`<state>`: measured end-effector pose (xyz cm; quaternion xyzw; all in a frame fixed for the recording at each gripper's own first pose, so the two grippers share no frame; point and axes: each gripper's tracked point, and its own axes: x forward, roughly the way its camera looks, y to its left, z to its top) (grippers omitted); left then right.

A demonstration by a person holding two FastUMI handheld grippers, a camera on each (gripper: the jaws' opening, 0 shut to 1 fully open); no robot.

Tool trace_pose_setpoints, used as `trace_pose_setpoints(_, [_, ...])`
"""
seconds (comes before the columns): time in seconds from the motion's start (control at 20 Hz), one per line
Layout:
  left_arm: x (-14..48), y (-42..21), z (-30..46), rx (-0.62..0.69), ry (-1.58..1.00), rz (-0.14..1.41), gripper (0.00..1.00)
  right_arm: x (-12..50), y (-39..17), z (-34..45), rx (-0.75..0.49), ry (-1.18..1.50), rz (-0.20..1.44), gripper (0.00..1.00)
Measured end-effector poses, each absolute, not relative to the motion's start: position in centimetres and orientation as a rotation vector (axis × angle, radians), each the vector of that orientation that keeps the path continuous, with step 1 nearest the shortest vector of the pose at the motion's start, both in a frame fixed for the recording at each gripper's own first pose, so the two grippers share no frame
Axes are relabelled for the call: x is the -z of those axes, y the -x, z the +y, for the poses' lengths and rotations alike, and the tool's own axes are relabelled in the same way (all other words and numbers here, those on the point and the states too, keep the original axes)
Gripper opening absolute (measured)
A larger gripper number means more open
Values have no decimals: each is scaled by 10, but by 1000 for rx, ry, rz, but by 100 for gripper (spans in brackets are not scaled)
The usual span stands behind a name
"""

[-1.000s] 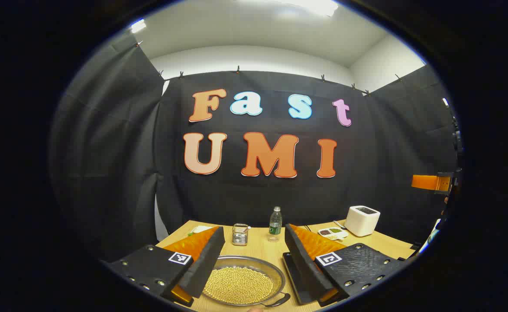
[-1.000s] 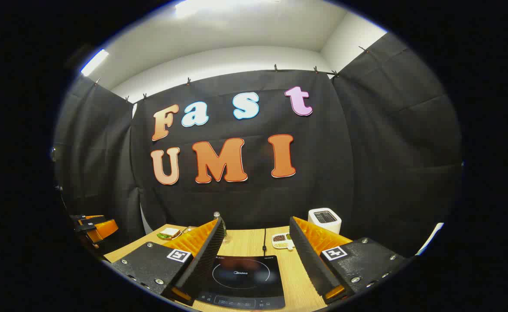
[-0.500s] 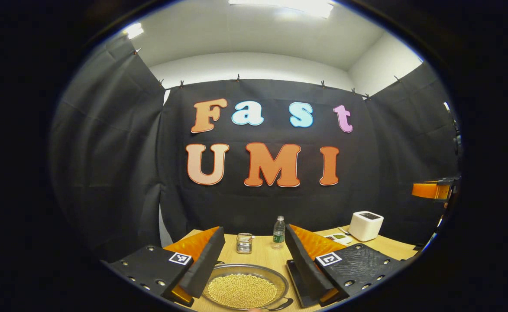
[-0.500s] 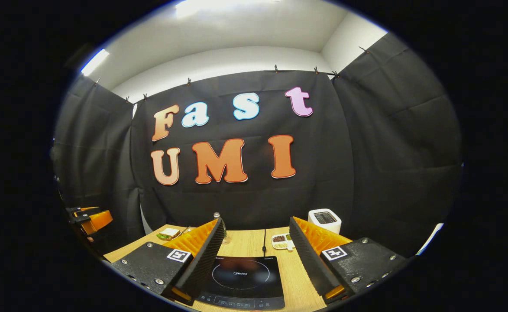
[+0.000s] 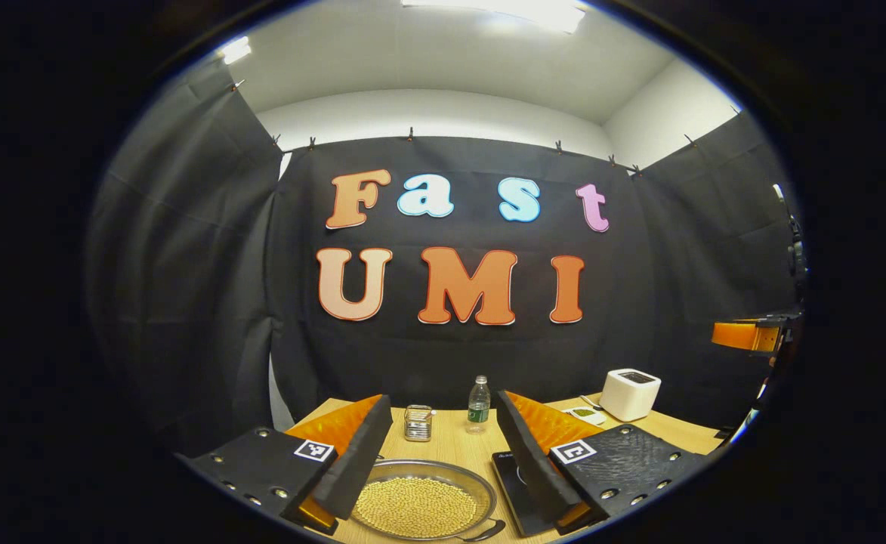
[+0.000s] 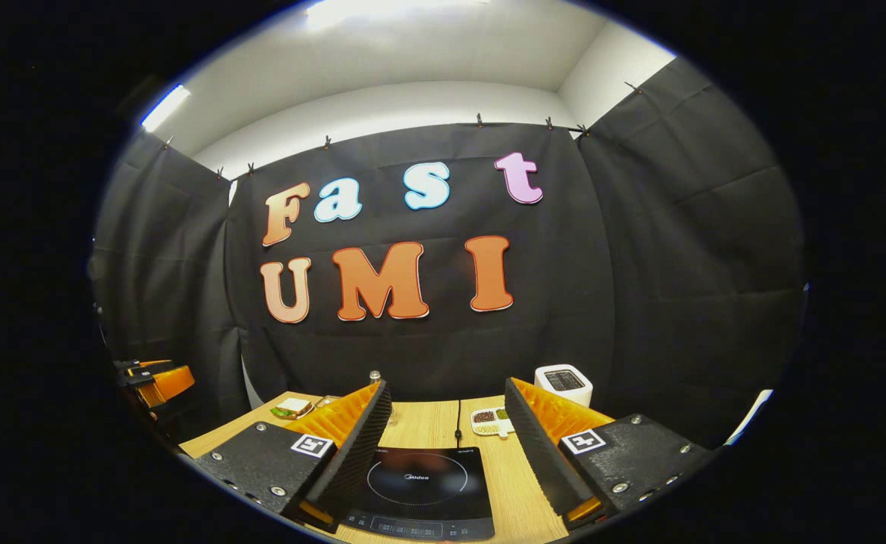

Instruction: First push the handle of the pot to place it horizontally, then grasp the pot with both hands and set it on the induction cooktop.

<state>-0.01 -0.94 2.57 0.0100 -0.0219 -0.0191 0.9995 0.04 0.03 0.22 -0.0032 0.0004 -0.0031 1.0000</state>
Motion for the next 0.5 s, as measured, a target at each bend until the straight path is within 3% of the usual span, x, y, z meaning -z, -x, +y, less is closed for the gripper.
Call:
trace_pose_setpoints(0.15, [-28,0,-12,66,-14,-50,94,-2,0,1,6,8,4,99])
trace_pose_setpoints(0.2, [-26,-1,-14,72,-9,-50,92,-1,0,0,6,7,6,99])
trace_pose_setpoints(0.35, [-19,-6,-11,78,-8,-38,63,1,0,1,4,4,11,99])
trace_pose_setpoints(0.4, [-16,-5,-12,80,-12,-30,53,1,0,1,3,4,13,94])
trace_pose_setpoints(0.45, [-14,-4,-14,90,-18,-27,52,1,1,0,4,5,15,99])
trace_pose_setpoints(0.5, [-14,-3,-16,93,-18,-26,45,1,1,1,5,6,16,99])
